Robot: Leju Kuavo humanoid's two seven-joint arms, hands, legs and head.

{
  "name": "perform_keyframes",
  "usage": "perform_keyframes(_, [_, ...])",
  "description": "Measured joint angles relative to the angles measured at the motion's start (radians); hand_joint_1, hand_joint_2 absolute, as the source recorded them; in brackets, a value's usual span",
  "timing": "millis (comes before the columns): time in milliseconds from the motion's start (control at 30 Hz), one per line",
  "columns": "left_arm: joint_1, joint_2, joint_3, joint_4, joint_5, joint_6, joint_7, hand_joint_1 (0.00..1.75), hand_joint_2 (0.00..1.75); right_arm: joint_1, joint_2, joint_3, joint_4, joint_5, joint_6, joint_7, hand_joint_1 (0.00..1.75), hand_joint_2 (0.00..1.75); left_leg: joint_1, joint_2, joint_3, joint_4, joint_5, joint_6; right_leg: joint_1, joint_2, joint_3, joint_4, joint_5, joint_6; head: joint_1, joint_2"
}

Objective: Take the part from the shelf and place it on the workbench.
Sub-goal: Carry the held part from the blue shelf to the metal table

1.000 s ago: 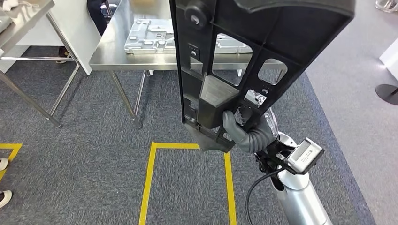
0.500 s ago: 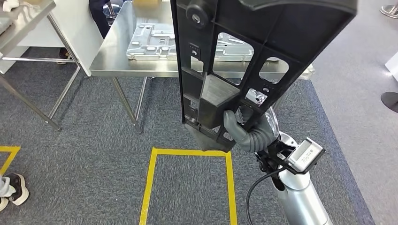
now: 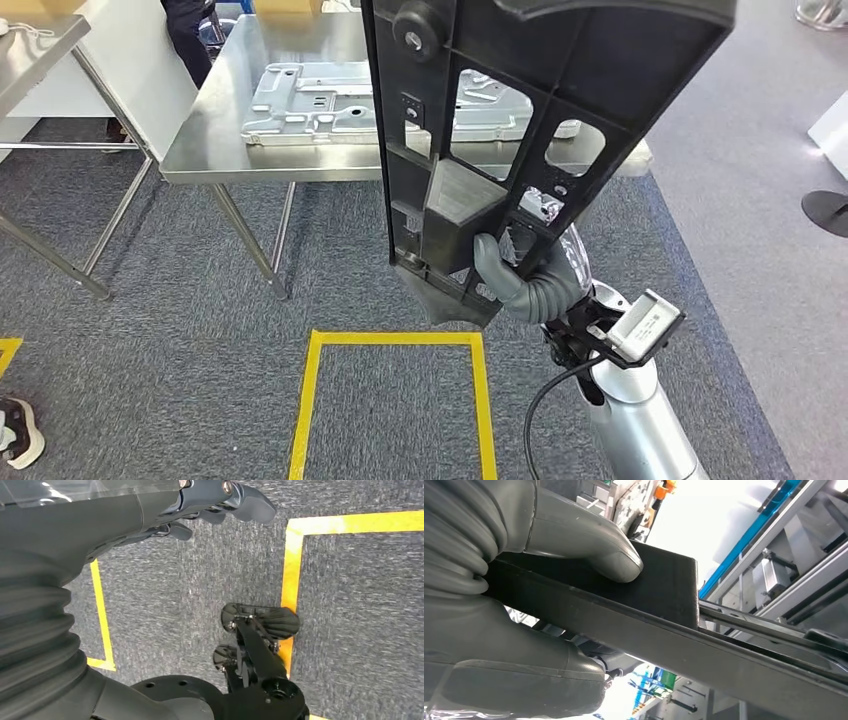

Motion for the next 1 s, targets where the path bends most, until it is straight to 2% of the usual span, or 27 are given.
perform_keyframes(67, [0.002,0.001,0.000,0.000,0.000,0.001,0.000,0.00,1.75,0.001,0.000,0.000,0.001,0.000,-0.001,-0.002,1.75,1.75,-0.003,-0.002,0.010,-0.020,-0.007,0.013,0.001,0.001,0.004,0.007,0.003,0.014,0.000,0.000])
perform_keyframes(100, [0.003,0.001,0.000,0.001,0.000,0.002,0.000,0.00,1.75,0.001,0.000,-0.001,0.001,-0.001,-0.002,-0.004,1.75,1.75,-0.001,-0.003,0.021,-0.026,0.001,0.019,0.001,0.001,0.007,0.015,0.002,0.021,0.000,0.000])
perform_keyframes(167, [0.003,0.000,0.000,0.001,0.000,0.002,-0.001,0.00,1.75,-0.002,0.000,-0.002,0.000,-0.002,-0.002,-0.007,1.75,1.75,0.005,-0.003,0.043,-0.035,0.008,0.030,0.000,0.000,-0.003,0.060,-0.016,0.032,0.005,0.000])
perform_keyframes(200, [0.002,-0.001,0.000,0.001,0.000,0.002,-0.002,0.00,1.75,-0.004,0.000,-0.002,0.000,-0.003,-0.002,-0.008,1.75,1.75,0.006,-0.003,0.051,-0.036,0.007,0.032,-0.003,0.000,-0.027,0.106,-0.039,0.038,0.007,0.000])
perform_keyframes(267, [0.000,-0.001,0.000,0.001,0.000,0.001,-0.003,0.00,1.75,-0.004,0.000,-0.003,0.001,-0.006,-0.002,-0.010,1.75,1.75,0.006,-0.003,0.056,-0.036,-0.002,0.035,-0.008,0.000,-0.106,0.230,-0.094,0.047,0.011,0.000])
perform_keyframes(300, [0.001,-0.001,0.000,0.001,0.000,0.001,-0.003,0.00,1.75,-0.002,0.000,-0.004,0.003,-0.007,-0.002,-0.010,1.75,1.75,0.006,-0.004,0.059,-0.035,-0.006,0.034,-0.011,0.000,-0.143,0.274,-0.111,0.051,0.010,0.000])
perform_keyframes(333, [0.002,-0.001,0.000,0.001,0.000,0.001,-0.003,0.00,1.75,0.000,0.000,-0.004,0.005,-0.008,-0.002,-0.009,1.75,1.75,0.006,-0.004,0.063,-0.034,-0.013,0.033,-0.013,-0.001,-0.165,0.287,-0.110,0.052,0.011,0.000])
perform_keyframes(367, [0.003,-0.002,0.000,0.001,0.000,0.001,-0.004,0.00,1.75,0.002,0.000,-0.004,0.007,-0.008,-0.002,-0.009,1.75,1.75,0.006,-0.005,0.070,-0.034,-0.020,0.031,-0.015,-0.001,-0.167,0.262,-0.086,0.052,0.011,0.000])
perform_keyframes(433, [0.004,-0.004,0.000,0.001,0.000,0.001,-0.004,0.00,1.75,0.002,0.000,-0.004,0.009,-0.008,-0.002,-0.009,1.75,1.75,0.006,-0.005,0.090,-0.034,-0.038,0.024,-0.017,-0.004,-0.128,0.129,0.007,0.047,0.011,0.000])
perform_keyframes(500, [0.002,-0.005,0.000,0.001,0.000,0.002,-0.005,0.00,1.75,0.001,0.000,-0.004,0.010,-0.009,-0.002,-0.009,1.75,1.75,0.005,-0.005,0.104,-0.034,-0.054,0.013,-0.011,-0.007,-0.094,0.027,0.057,0.035,0.008,0.000])
perform_keyframes(533, [0.001,-0.005,0.000,0.001,0.000,0.002,-0.005,0.00,1.75,0.001,0.000,-0.004,0.011,-0.009,-0.002,-0.009,1.75,1.75,0.005,-0.005,0.108,-0.034,-0.058,0.007,-0.008,-0.008,-0.090,0.010,0.062,0.028,0.008,0.000])
perform_keyframes(567, [0.000,-0.005,0.000,0.001,0.000,0.002,-0.006,0.00,1.75,0.000,0.000,-0.004,0.012,-0.010,-0.002,-0.008,1.75,1.75,0.004,-0.004,0.113,-0.032,-0.058,0.000,-0.006,-0.007,-0.089,0.009,0.054,0.020,0.006,0.000])
perform_keyframes(633, [0.000,-0.005,0.000,0.001,0.000,0.002,-0.006,0.00,1.75,0.000,0.000,-0.004,0.012,-0.010,-0.002,-0.008,1.75,1.75,0.005,-0.003,0.110,-0.009,-0.058,-0.010,-0.010,-0.006,-0.073,0.003,0.055,0.007,0.006,0.000])
perform_keyframes(667, [-0.001,-0.005,0.000,0.001,0.000,0.002,-0.006,0.00,1.75,-0.001,0.000,-0.004,0.012,-0.010,-0.001,-0.008,1.75,1.75,0.005,-0.002,0.093,0.025,-0.060,-0.013,-0.012,-0.006,-0.063,0.000,0.050,0.001,0.003,0.000])
perform_keyframes(700, [-0.003,-0.005,0.000,0.001,0.000,0.002,-0.006,0.00,1.75,-0.002,0.001,-0.004,0.012,-0.010,-0.001,-0.008,1.75,1.75,0.007,-0.002,0.063,0.078,-0.069,-0.016,-0.013,-0.006,-0.052,-0.002,0.045,-0.004,0.002,0.000])
perform_keyframes(733, [-0.004,-0.005,0.000,0.001,0.000,0.002,-0.006,0.00,1.75,-0.003,0.001,-0.004,0.012,-0.010,-0.001,-0.009,1.75,1.75,0.008,-0.002,0.023,0.143,-0.086,-0.020,-0.012,-0.006,-0.044,-0.002,0.037,-0.007,0.001,0.000])
perform_keyframes(800, [-0.002,-0.005,0.000,0.001,0.000,0.002,-0.006,0.00,1.75,-0.002,0.002,-0.003,0.012,-0.011,-0.001,-0.008,1.75,1.75,0.010,-0.002,-0.064,0.257,-0.141,-0.026,-0.010,-0.005,-0.026,-0.002,0.019,-0.010,0.000,0.000])
perform_keyframes(833, [0.001,-0.005,0.000,0.001,0.000,0.002,-0.006,0.00,1.75,-0.002,0.002,-0.003,0.013,-0.011,-0.001,-0.008,1.75,1.75,0.010,-0.002,-0.092,0.276,-0.161,-0.027,-0.010,-0.004,-0.014,-0.002,0.009,-0.010,0.000,0.000])
perform_keyframes(867, [0.002,-0.005,0.000,0.001,0.000,0.002,-0.006,0.00,1.75,-0.002,0.002,-0.003,0.014,-0.011,-0.001,-0.008,1.75,1.75,0.010,-0.002,-0.103,0.260,-0.161,-0.026,-0.009,-0.003,0.000,-0.002,-0.002,-0.009,0.000,0.000])
perform_keyframes(900, [0.004,-0.005,0.000,0.001,0.000,0.002,-0.006,0.00,1.75,-0.002,0.002,-0.003,0.015,-0.011,-0.001,-0.008,1.75,1.75,0.010,-0.002,-0.100,0.214,-0.137,-0.022,-0.009,-0.002,0.016,-0.002,-0.013,-0.008,0.000,0.000])
perform_keyframes(967, [0.005,-0.004,0.000,0.001,0.000,0.002,-0.006,0.00,1.75,-0.002,0.003,-0.003,0.016,-0.011,-0.001,-0.008,1.75,1.75,0.007,-0.002,-0.073,0.082,-0.025,-0.010,-0.006,-0.002,0.046,-0.002,-0.037,-0.003,0.001,0.000])
perform_keyframes(1000, [0.006,-0.003,0.000,0.001,0.000,0.001,-0.006,0.00,1.75,-0.003,0.003,-0.003,0.017,-0.012,-0.001,-0.007,1.75,1.75,0.004,-0.003,-0.062,0.035,0.023,-0.004,-0.005,-0.001,0.056,-0.002,-0.049,0.002,0.001,0.000])
